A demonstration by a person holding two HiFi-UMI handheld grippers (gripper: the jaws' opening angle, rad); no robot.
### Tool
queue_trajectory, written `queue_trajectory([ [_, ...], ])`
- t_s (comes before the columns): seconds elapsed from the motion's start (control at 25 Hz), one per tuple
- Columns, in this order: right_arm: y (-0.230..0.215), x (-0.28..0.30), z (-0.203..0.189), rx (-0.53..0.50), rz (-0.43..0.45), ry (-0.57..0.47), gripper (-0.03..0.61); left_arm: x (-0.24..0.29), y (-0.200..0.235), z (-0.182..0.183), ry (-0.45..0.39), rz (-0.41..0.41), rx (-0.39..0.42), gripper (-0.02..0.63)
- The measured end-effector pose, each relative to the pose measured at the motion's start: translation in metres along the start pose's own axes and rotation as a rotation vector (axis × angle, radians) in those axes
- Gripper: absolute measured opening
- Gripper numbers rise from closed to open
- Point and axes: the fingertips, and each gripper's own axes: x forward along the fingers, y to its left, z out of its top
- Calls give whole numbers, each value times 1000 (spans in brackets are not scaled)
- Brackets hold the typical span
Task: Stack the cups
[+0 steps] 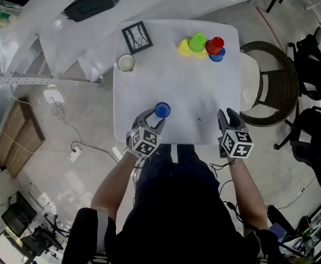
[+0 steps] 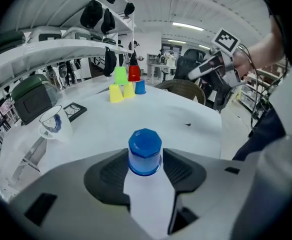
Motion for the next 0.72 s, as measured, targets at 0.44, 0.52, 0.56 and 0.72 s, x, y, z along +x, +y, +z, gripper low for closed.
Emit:
queue_trajectory([
  [0.44,-9,-1,-1,-3,-13,9,137,7,1,0,20,16,25,178],
  [0.52,-10,-2,0,0,-17,10,135,6,1,3,17,15,35,176],
  [0.56,-11,-3,0,2,-19,8,135,6,1,5,16,15,40,176],
  [0.72,-13,-6,9,8,-25,-13,135,0,5,15,7,15,55,175],
])
